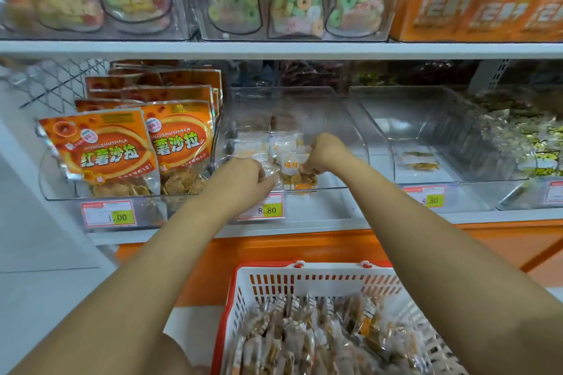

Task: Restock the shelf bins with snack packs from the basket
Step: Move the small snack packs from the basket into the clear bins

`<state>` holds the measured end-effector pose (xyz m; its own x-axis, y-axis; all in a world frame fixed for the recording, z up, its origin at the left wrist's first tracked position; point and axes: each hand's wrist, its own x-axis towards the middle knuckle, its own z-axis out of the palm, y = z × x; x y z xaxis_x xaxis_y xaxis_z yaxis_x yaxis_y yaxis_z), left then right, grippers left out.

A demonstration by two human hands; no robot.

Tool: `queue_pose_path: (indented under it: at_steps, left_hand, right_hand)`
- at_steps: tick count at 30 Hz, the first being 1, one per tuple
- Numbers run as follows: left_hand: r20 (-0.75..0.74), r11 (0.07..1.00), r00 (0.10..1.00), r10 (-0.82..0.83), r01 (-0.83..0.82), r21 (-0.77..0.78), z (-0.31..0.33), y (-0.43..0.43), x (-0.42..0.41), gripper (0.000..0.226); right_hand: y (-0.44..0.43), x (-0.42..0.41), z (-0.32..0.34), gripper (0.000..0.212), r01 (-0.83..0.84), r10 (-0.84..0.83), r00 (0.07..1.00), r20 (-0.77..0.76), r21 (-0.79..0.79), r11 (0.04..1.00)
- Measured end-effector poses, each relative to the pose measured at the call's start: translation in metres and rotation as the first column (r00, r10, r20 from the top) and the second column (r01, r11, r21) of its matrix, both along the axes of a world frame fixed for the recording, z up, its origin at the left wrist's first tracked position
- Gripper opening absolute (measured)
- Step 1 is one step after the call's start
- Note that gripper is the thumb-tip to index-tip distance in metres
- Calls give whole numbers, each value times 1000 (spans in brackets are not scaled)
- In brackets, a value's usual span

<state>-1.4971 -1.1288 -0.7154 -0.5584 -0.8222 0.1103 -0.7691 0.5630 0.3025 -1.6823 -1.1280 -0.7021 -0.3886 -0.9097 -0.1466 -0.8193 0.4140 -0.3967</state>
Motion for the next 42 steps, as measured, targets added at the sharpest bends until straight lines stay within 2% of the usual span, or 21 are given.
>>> queue_pose_path:
  at_steps: [2,5,9,13,17,20,24,26,29,31,32,33,35,38,40,42]
  left_hand:
    - [7,1000,1000,2,-2,20,-1,-2,0,44]
    - [12,1000,1000,2,-3,24,-2,-4,1,46]
    - [49,1000,999,0,-1,8,-2,-3,-1,47]
    - [85,1000,996,11,-10,-15,0,-2,-4,46]
    - [83,999,996,38,-36,-26,-2,0,-9,46]
    - [122,990,987,103,-91,-106,-3,2,-16,47]
    - [154,971,975,158,-125,-202,-5,9,-21,47]
    - [154,969,976,154,-119,-216,-5,13,-22,46]
    - [70,956,991,112,-88,-279,-5,25,-24,36]
    - [-55,939,998,36,-53,-340,-5,36,-26,29]
    - [-124,936,992,-30,-16,-351,-4,43,-28,29]
    - [-187,932,976,-112,38,-360,-4,51,-31,28]
    - [-213,911,940,-266,174,-373,-5,68,-37,26]
    - [-42,900,943,-330,301,-314,-15,85,-46,39]
    - [120,903,939,-322,343,-257,-26,88,-53,38]
    - [212,907,929,-305,351,-232,-33,86,-55,36]
  right_hand:
    - [-6,-2,-8,38,75,-73,996,51,-35,997]
    - [-9,-5,-16,39,151,-148,977,152,-5,989]
    - [-12,-4,-26,39,172,-173,954,245,27,985]
    - [-16,2,-26,35,178,-159,914,374,-17,984]
    - [-10,4,-23,30,170,-136,911,388,-53,984]
    - [-5,3,-21,50,147,-115,917,381,-56,988]
    - [10,0,-8,49,79,-58,955,292,-59,995]
    - [22,-4,3,50,46,-18,974,224,-118,992]
    - [50,-12,17,49,32,55,972,231,-357,933]
    - [77,-19,23,28,25,134,953,270,-512,858]
    - [94,-24,23,14,3,177,942,284,-537,844]
    - [110,-30,22,13,-35,212,937,277,-530,847]
    - [140,-42,14,25,-121,259,926,273,-436,892]
    - [165,-63,-16,29,-188,235,873,429,-149,971]
    - [177,-77,-51,27,-223,150,835,529,76,972]
    - [188,-91,-94,22,-188,22,826,564,237,953]
